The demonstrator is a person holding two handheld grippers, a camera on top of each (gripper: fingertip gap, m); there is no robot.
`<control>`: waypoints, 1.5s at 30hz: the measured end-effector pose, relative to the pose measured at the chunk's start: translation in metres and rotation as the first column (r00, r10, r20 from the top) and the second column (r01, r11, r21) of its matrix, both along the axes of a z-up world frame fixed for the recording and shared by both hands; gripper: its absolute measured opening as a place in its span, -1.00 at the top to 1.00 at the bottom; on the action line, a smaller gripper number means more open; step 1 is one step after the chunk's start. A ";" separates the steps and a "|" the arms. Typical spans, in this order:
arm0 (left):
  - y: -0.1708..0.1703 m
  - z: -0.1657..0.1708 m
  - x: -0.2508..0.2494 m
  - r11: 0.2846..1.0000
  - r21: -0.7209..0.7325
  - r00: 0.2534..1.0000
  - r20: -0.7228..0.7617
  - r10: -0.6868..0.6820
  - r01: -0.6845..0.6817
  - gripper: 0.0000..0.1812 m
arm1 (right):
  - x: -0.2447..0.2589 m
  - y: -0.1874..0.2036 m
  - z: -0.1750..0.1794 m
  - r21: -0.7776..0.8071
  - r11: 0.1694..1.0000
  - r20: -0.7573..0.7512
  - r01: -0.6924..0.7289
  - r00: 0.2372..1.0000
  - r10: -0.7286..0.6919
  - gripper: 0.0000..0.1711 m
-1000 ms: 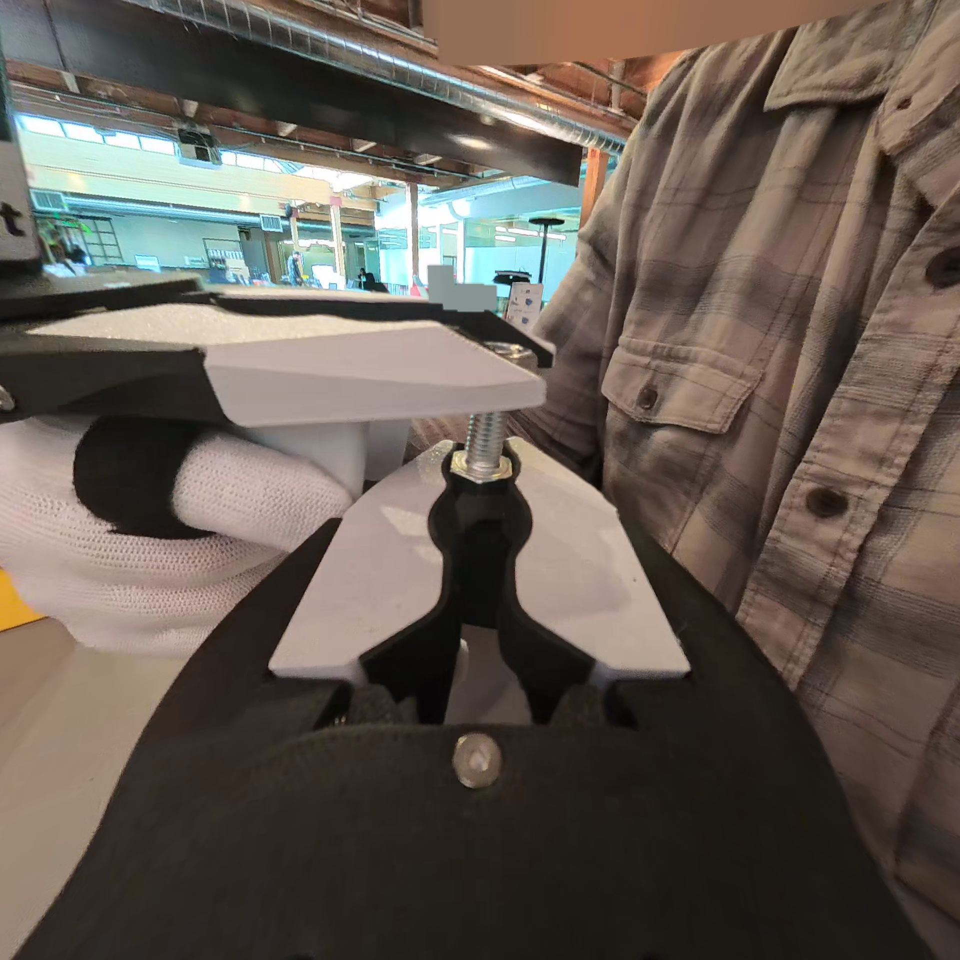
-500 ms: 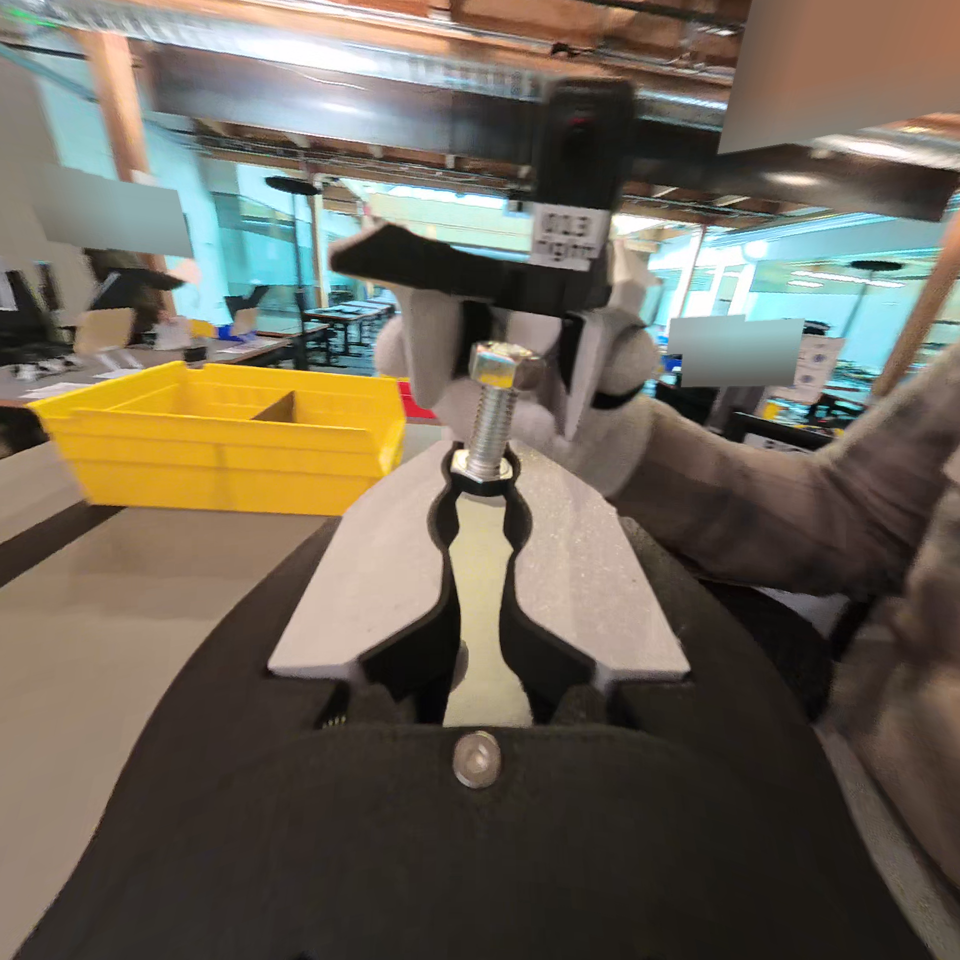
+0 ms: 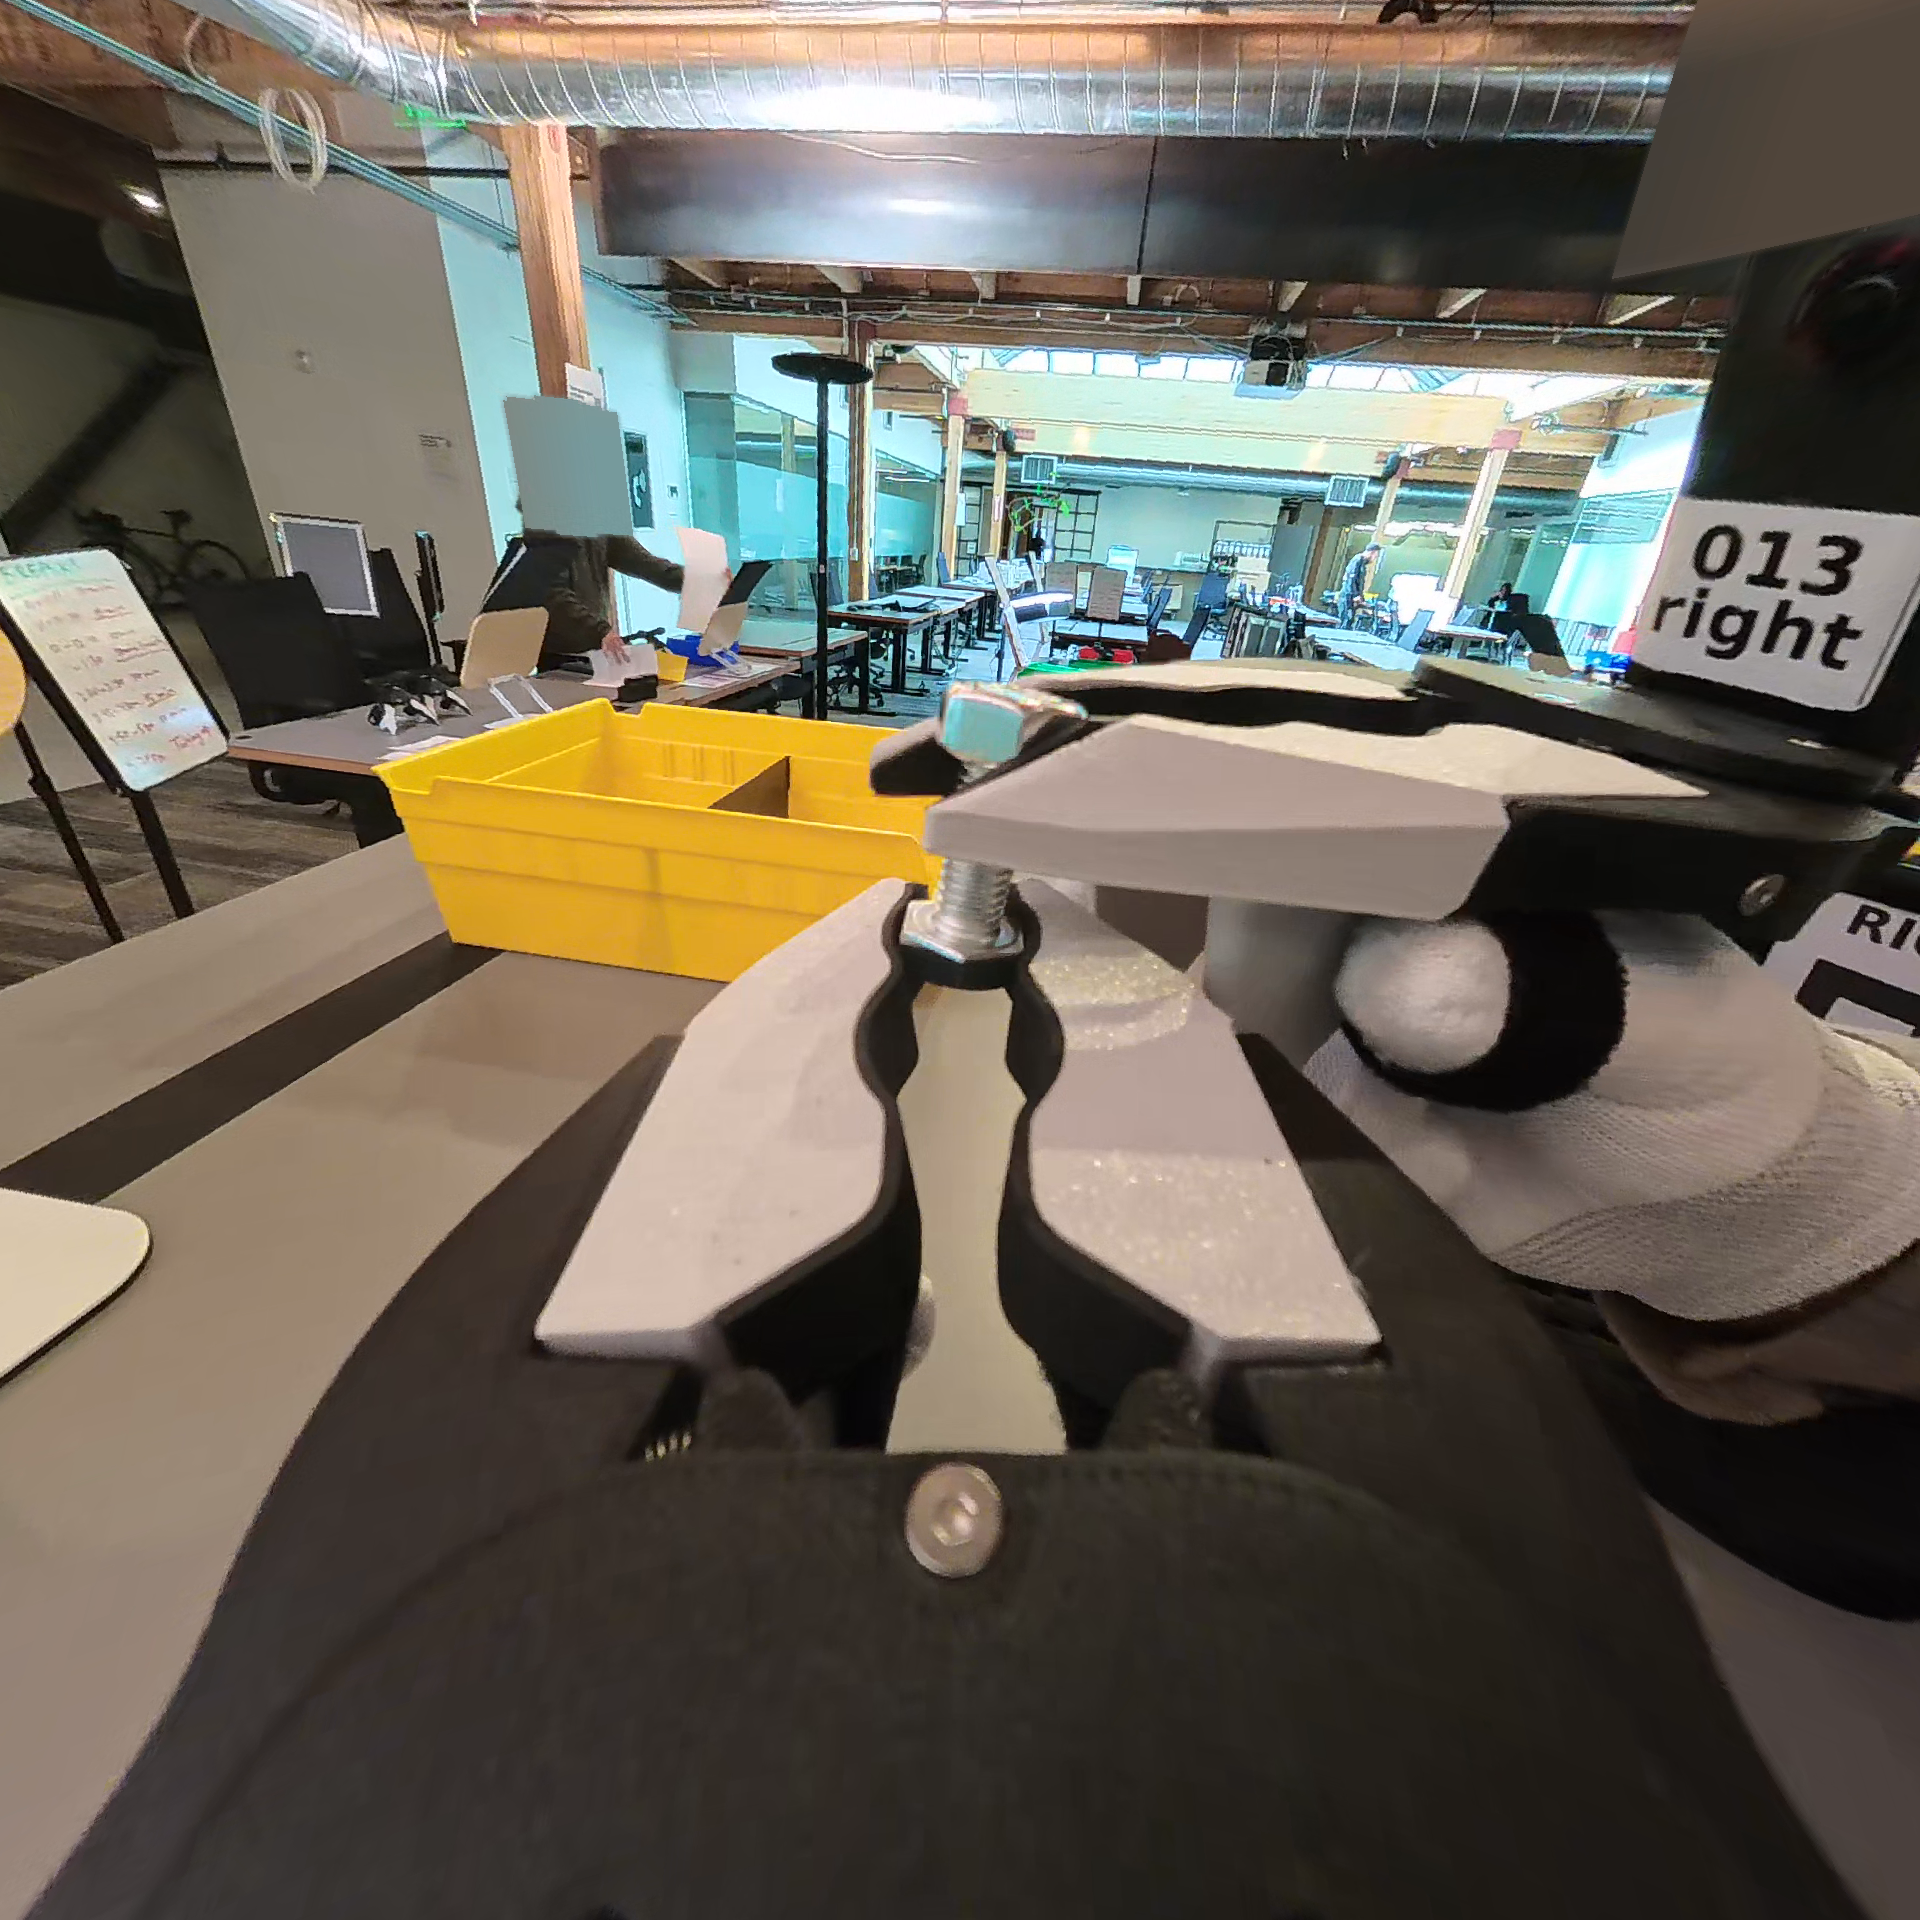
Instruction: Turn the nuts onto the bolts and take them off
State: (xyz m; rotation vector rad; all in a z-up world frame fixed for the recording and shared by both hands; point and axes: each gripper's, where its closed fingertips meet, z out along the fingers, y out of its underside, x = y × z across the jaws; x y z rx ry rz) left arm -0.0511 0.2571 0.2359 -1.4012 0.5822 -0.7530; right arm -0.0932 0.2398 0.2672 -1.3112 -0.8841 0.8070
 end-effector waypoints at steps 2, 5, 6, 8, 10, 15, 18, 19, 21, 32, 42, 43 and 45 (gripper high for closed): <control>-0.002 0.001 0.000 1.000 -0.001 1.000 0.008 -0.021 0.021 0.85 | -0.001 -0.002 0.000 0.006 0.999 0.009 -0.032 0.999 0.032 0.82; -0.010 0.006 0.003 0.995 0.002 0.994 0.036 -0.104 0.104 0.85 | -0.003 -0.010 0.004 0.017 0.987 0.019 -0.159 0.987 0.158 0.83; -0.014 0.008 0.004 0.991 0.003 0.990 0.045 -0.135 0.135 0.85 | -0.003 -0.013 0.007 0.014 0.974 0.017 -0.228 0.974 0.227 0.83; -0.020 0.008 0.007 0.983 -0.001 0.982 0.034 -0.184 0.184 0.85 | -0.003 -0.020 0.007 -0.026 0.926 0.028 -0.376 0.926 0.377 0.84; -0.028 0.009 0.013 0.968 -0.010 0.967 0.038 -0.251 0.251 0.85 | 0.002 -0.029 0.008 -0.029 0.848 0.049 -0.529 0.846 0.530 0.83; -0.059 0.009 0.032 0.895 -0.004 0.895 0.026 -0.445 0.445 0.85 | 0.020 -0.060 0.008 -0.100 0.489 0.037 -0.867 0.488 0.872 0.83; -0.078 0.009 0.044 0.841 0.006 0.841 0.025 -0.541 0.541 0.85 | 0.035 -0.082 0.008 -0.146 0.198 0.002 -0.969 0.199 0.980 0.83; -0.082 0.010 0.045 0.829 0.007 0.828 0.024 -0.560 0.560 0.85 | 0.038 -0.086 0.009 -0.166 0.127 -0.020 -0.978 0.132 0.991 0.83; -0.090 0.009 0.049 0.805 0.006 0.805 -0.005 -0.594 0.594 0.85 | 0.043 -0.093 0.009 -0.198 -0.008 -0.041 -0.980 0.000 0.999 0.83; -0.090 0.011 0.044 0.785 -0.008 0.784 0.062 -0.618 0.620 0.85 | 0.037 -0.090 0.011 -0.199 -0.123 -0.098 -0.972 -0.105 0.990 0.62; -0.022 0.005 0.011 0.977 -0.030 0.976 0.051 -0.209 0.211 0.85 | 0.002 -0.029 0.020 -0.075 0.713 -0.007 -0.697 0.716 0.698 0.22; -0.017 0.004 0.010 0.983 -0.039 0.983 0.046 -0.180 0.182 0.85 | 0.001 -0.024 0.019 -0.072 0.771 -0.006 -0.632 0.774 0.634 0.27; -0.010 0.001 0.006 0.991 -0.048 0.992 0.036 -0.121 0.122 0.85 | 0.001 -0.018 0.018 -0.064 0.857 -0.030 -0.511 0.859 0.511 0.31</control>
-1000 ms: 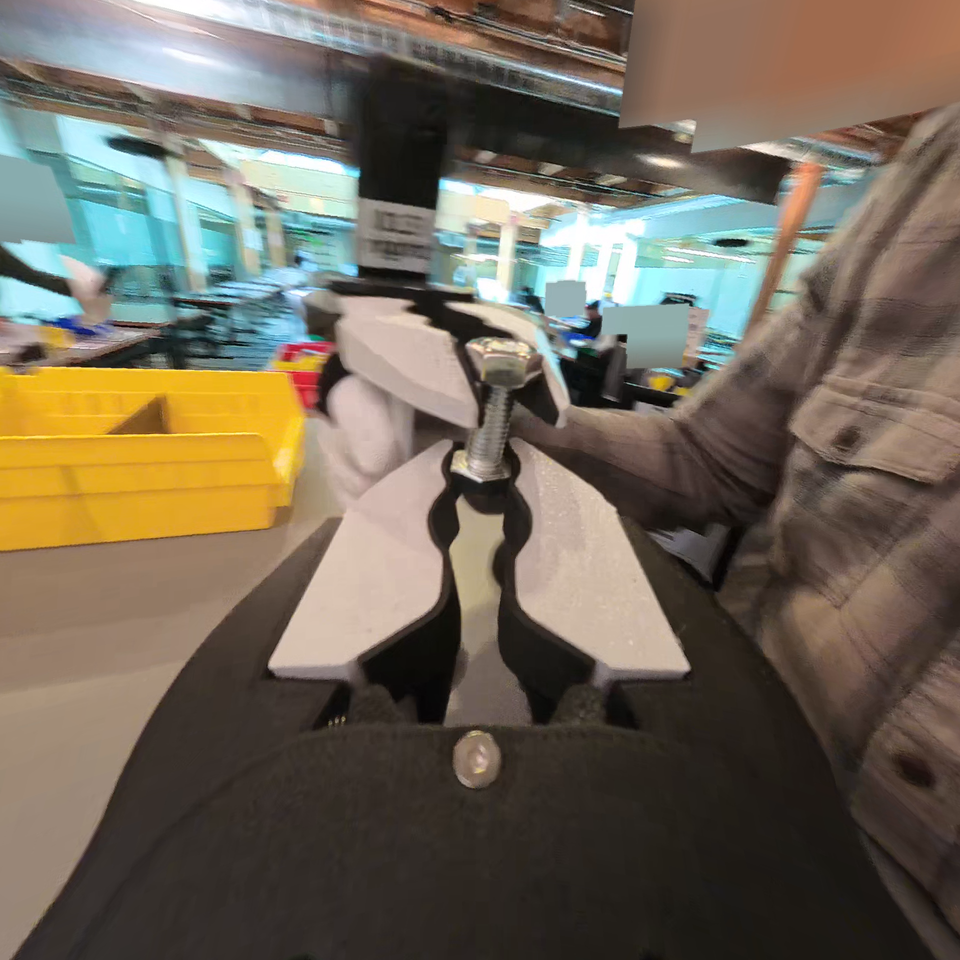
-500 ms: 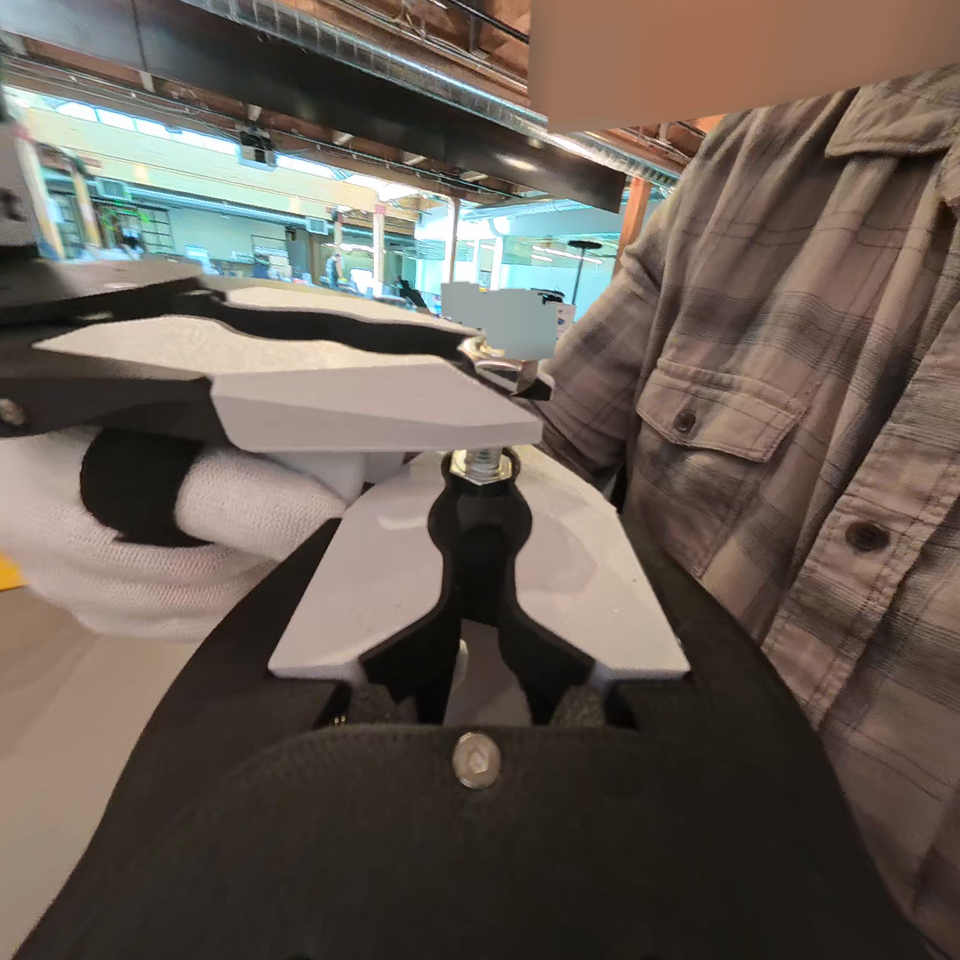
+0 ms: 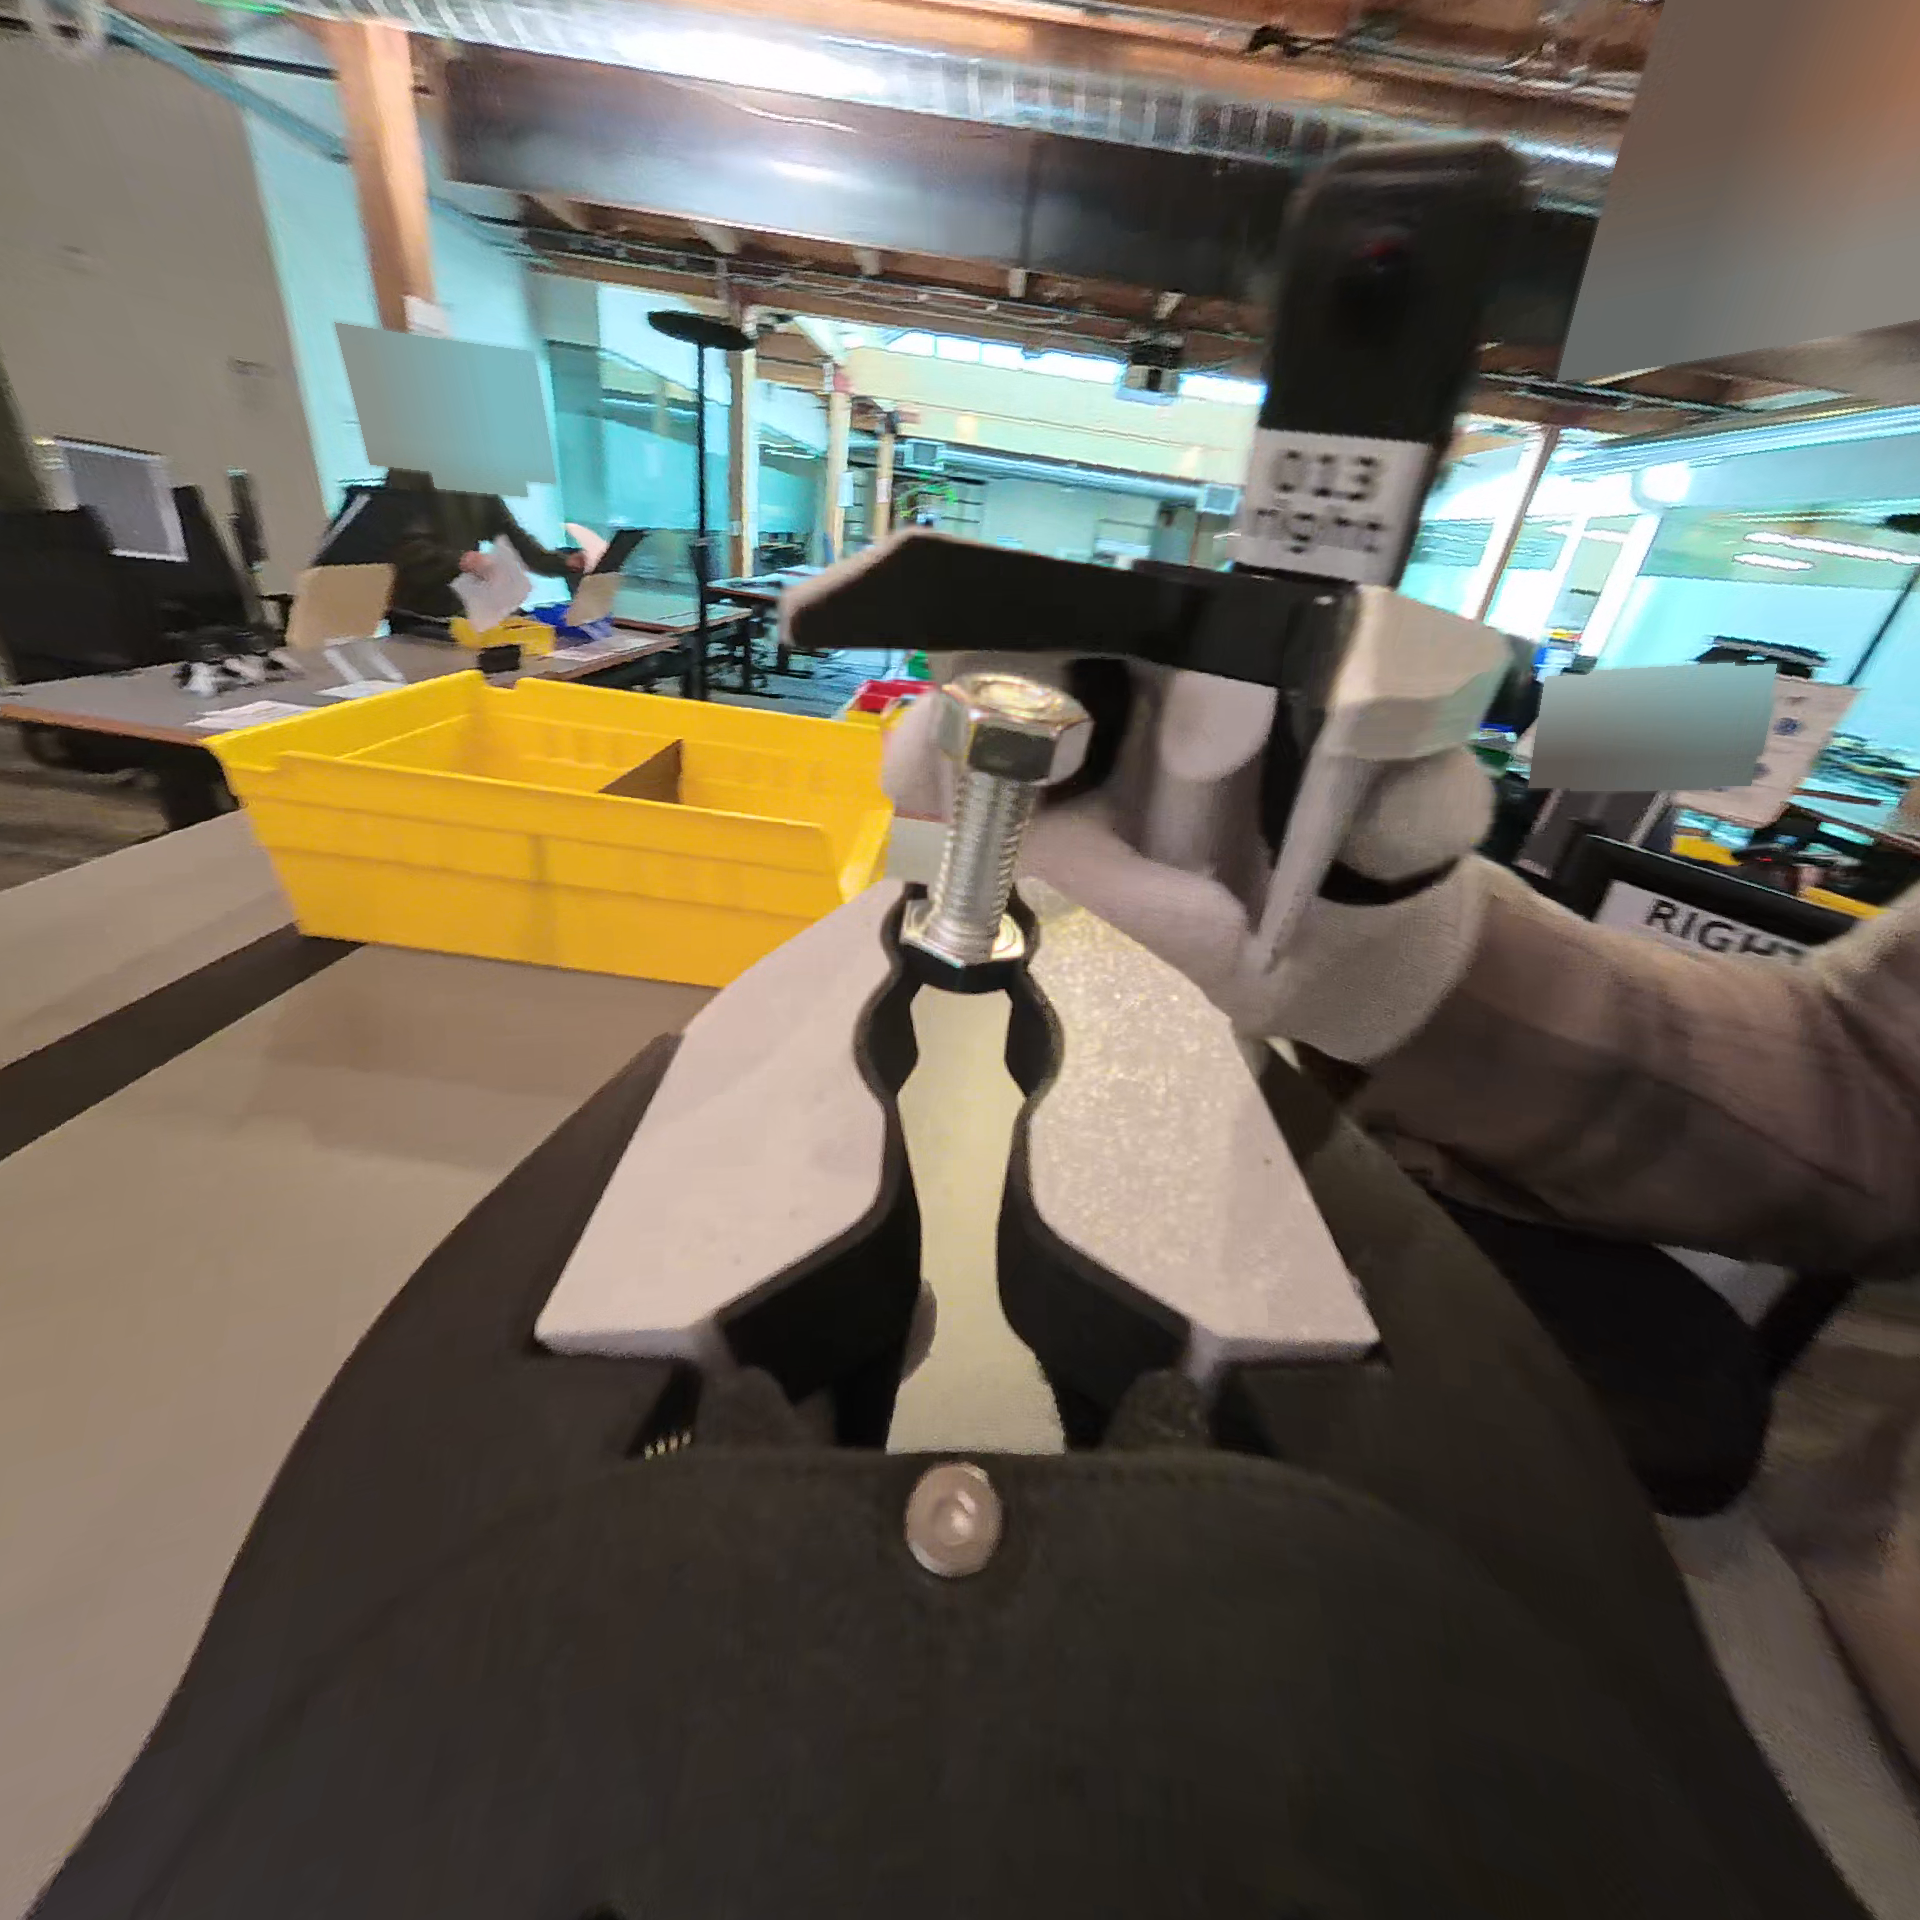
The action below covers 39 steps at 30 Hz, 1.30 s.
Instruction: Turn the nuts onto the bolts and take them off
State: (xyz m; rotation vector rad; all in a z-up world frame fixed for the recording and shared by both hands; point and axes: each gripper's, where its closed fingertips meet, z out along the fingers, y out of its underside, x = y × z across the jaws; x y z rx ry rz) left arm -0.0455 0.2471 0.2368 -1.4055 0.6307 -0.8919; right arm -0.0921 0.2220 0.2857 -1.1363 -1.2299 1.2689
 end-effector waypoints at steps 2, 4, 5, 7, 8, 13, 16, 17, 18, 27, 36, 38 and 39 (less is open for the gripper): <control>0.005 -0.003 -0.003 0.999 -0.001 0.999 -0.023 0.043 -0.043 0.85 | 0.000 0.010 -0.005 -0.018 0.987 0.000 0.160 0.987 -0.160 0.43; 0.007 -0.004 -0.004 0.998 -0.010 0.998 -0.020 0.061 -0.061 0.85 | 0.000 0.017 -0.010 -0.020 0.953 -0.001 0.303 0.953 -0.303 0.58; 0.009 -0.005 -0.004 0.997 -0.012 0.997 -0.025 0.073 -0.073 0.85 | 0.002 0.023 -0.012 -0.008 0.921 -0.002 0.389 0.921 -0.389 0.61; 0.011 -0.008 -0.005 0.995 -0.013 0.995 -0.044 0.095 -0.095 0.85 | 0.000 0.019 -0.015 0.035 0.897 -0.008 0.440 0.898 -0.440 0.80; 0.011 -0.009 -0.005 0.996 -0.015 0.995 -0.043 0.091 -0.091 0.85 | 0.001 0.020 -0.016 0.053 0.878 -0.011 0.475 0.880 -0.475 0.80; 0.006 -0.004 -0.004 0.998 0.003 0.997 -0.035 0.068 -0.068 0.85 | 0.002 0.015 -0.012 0.078 0.875 -0.027 0.477 0.879 -0.477 0.80; 0.001 0.000 -0.003 1.000 0.007 1.000 -0.018 0.022 -0.021 0.85 | 0.000 0.009 -0.009 0.048 0.938 -0.013 0.342 0.940 -0.342 0.81; -0.001 0.002 -0.002 1.000 0.007 1.000 -0.017 0.003 -0.003 0.85 | 0.001 0.007 -0.007 0.045 0.960 -0.006 0.276 0.961 -0.276 0.81; -0.003 0.002 -0.001 1.000 0.012 1.000 -0.025 -0.009 0.010 0.85 | 0.001 0.005 -0.007 0.037 0.979 0.008 0.201 0.980 -0.201 0.81; -0.039 0.009 0.030 0.973 0.049 0.974 -0.029 -0.224 0.226 0.84 | 0.029 -0.036 -0.002 -0.020 0.814 0.061 -0.581 0.812 0.581 0.81; -0.082 0.010 0.061 0.897 0.083 0.900 -0.057 -0.431 0.435 0.85 | 0.066 -0.078 0.000 -0.163 0.173 -0.006 -0.971 0.176 0.984 0.80; -0.082 0.012 0.060 0.897 0.086 0.901 -0.047 -0.431 0.434 0.85 | 0.066 -0.078 0.001 -0.161 0.134 -0.011 -0.978 0.138 0.990 0.80; -0.080 0.013 0.058 0.901 0.085 0.905 -0.041 -0.423 0.425 0.85 | 0.064 -0.077 0.002 -0.159 0.145 -0.016 -0.977 0.149 0.989 0.80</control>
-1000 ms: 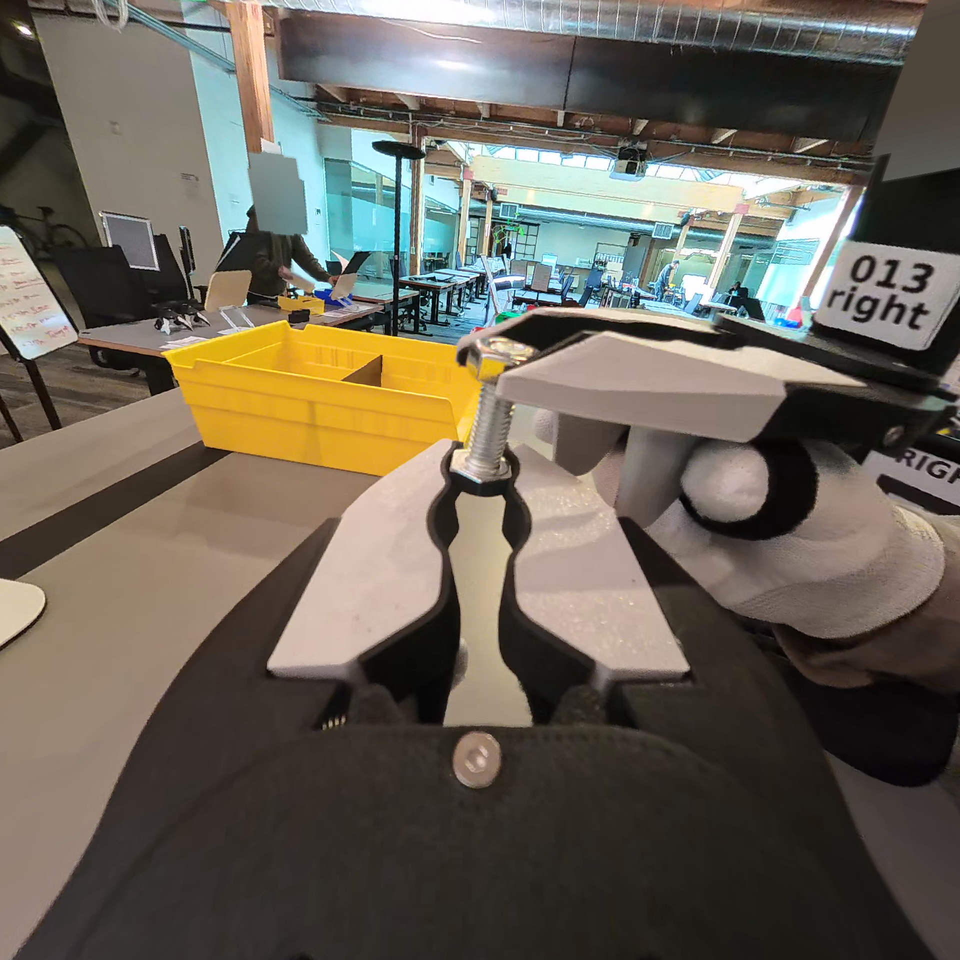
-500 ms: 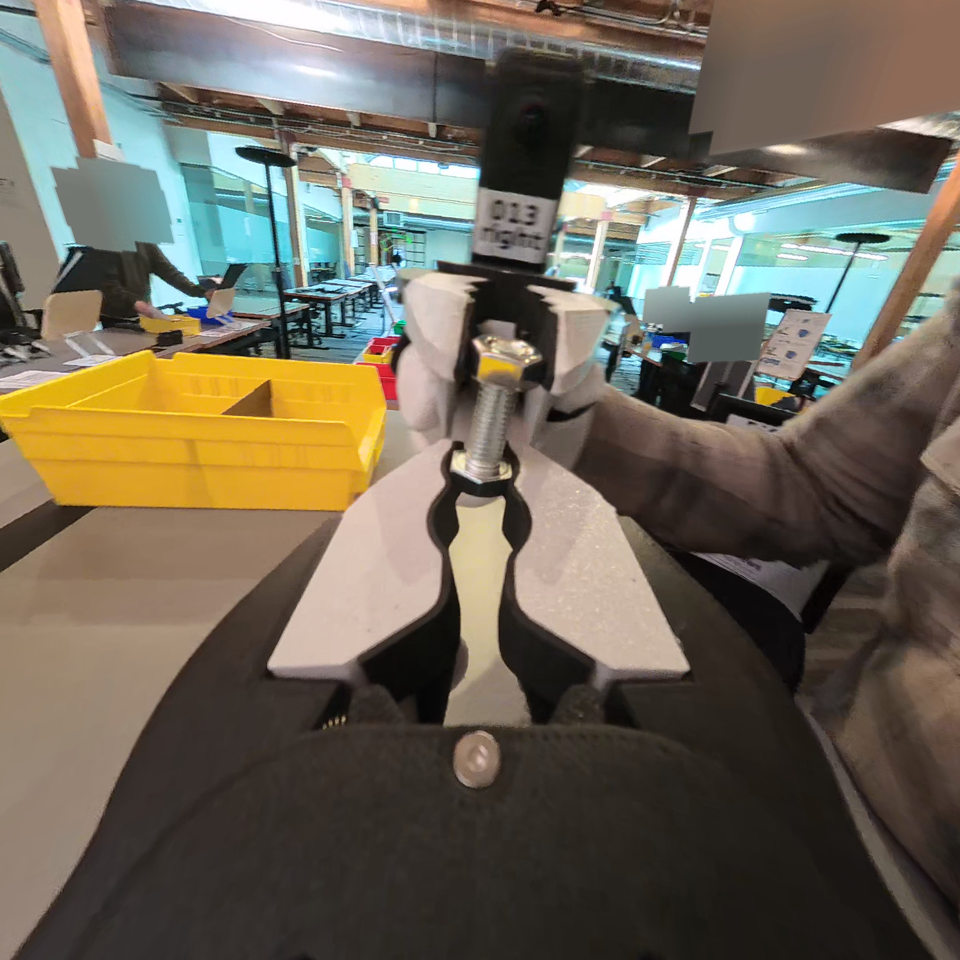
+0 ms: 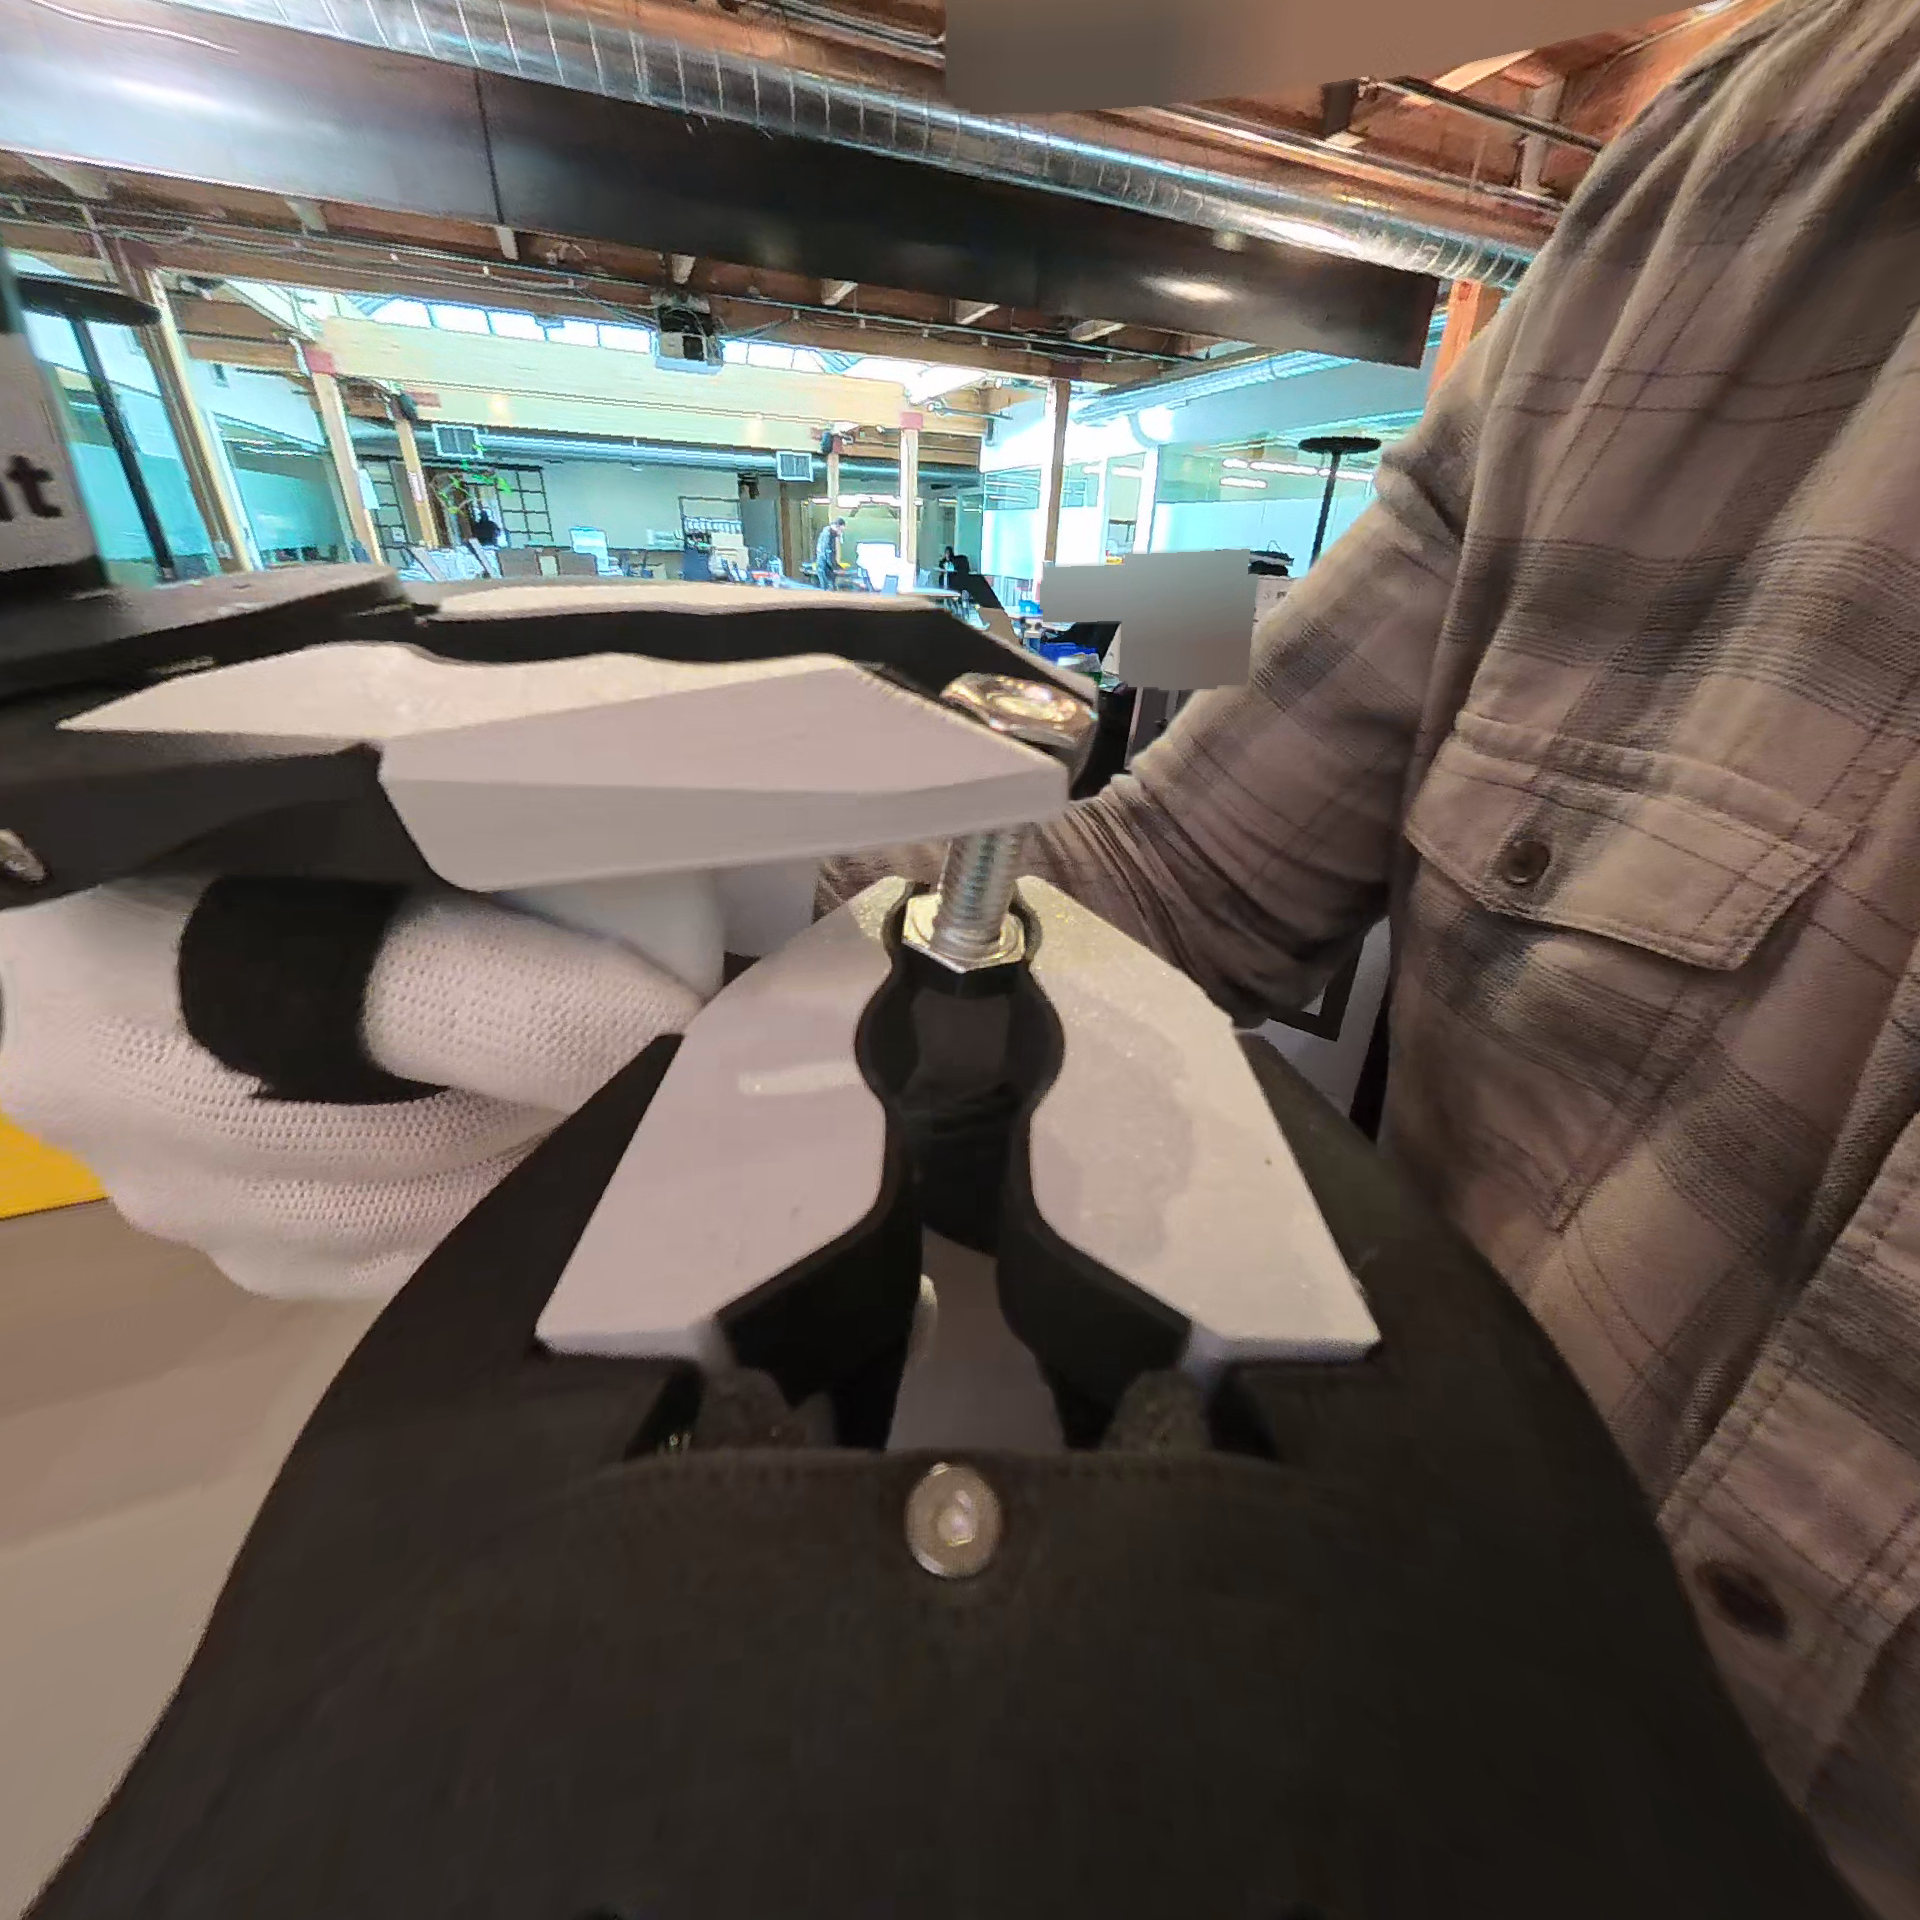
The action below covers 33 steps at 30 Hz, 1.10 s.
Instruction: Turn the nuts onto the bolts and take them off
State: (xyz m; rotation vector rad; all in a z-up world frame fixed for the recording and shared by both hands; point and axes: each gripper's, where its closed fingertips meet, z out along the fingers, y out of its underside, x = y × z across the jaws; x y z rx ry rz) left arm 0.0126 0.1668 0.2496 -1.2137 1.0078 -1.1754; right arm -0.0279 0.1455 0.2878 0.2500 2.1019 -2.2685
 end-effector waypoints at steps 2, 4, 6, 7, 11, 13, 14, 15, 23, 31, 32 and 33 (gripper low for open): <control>0.006 0.003 -0.005 1.000 -0.004 0.999 0.016 0.029 -0.029 0.85 | -0.005 0.004 0.003 -0.009 0.998 -0.015 0.060 0.998 -0.060 0.80; 0.017 0.006 -0.013 0.996 -0.028 0.996 0.035 0.082 -0.081 0.85 | -0.015 0.012 0.010 -0.040 0.981 -0.042 0.188 0.981 -0.190 0.71; 0.030 0.003 -0.022 0.988 -0.032 0.988 0.028 0.153 -0.152 0.85 | -0.028 0.026 0.017 -0.054 0.925 -0.062 0.376 0.923 -0.379 0.40; 0.037 0.002 -0.027 0.981 -0.042 0.981 0.030 0.189 -0.188 0.85 | -0.032 0.032 0.019 -0.046 0.884 -0.076 0.466 0.881 -0.468 0.33; 0.059 -0.003 -0.041 0.945 -0.049 0.946 0.006 0.325 -0.324 0.85 | -0.053 0.067 0.012 0.062 0.560 -0.123 0.826 0.563 -0.817 0.30; 0.070 -0.008 -0.046 0.917 -0.050 0.919 -0.024 0.394 -0.395 0.85 | -0.056 0.082 0.010 0.080 0.361 -0.152 0.929 0.369 -0.917 0.30; 0.074 -0.011 -0.048 0.904 -0.047 0.905 -0.039 0.424 -0.426 0.85 | -0.054 0.083 0.010 0.079 0.288 -0.164 0.954 0.297 -0.941 0.31; 0.078 -0.014 -0.049 0.892 -0.049 0.893 -0.048 0.447 -0.449 0.85 | -0.053 0.085 0.009 0.074 0.214 -0.166 0.974 0.223 -0.961 0.35; 0.088 -0.018 -0.055 0.850 -0.070 0.853 -0.057 0.518 -0.521 0.85 | -0.050 0.096 -0.013 0.097 -0.303 -0.260 0.948 -0.270 -0.927 0.66; 0.086 -0.017 -0.054 0.861 -0.066 0.864 -0.055 0.501 -0.504 0.85 | -0.053 0.090 -0.013 0.086 -0.363 -0.303 0.928 -0.323 -0.897 0.81; 0.085 -0.016 -0.053 0.867 -0.071 0.870 -0.049 0.490 -0.493 0.85 | -0.053 0.089 -0.012 0.095 -0.332 -0.299 0.938 -0.291 -0.909 0.81; 0.084 -0.016 -0.053 0.873 -0.075 0.876 -0.045 0.480 -0.482 0.85 | -0.054 0.088 -0.012 0.102 -0.292 -0.293 0.951 -0.252 -0.922 0.82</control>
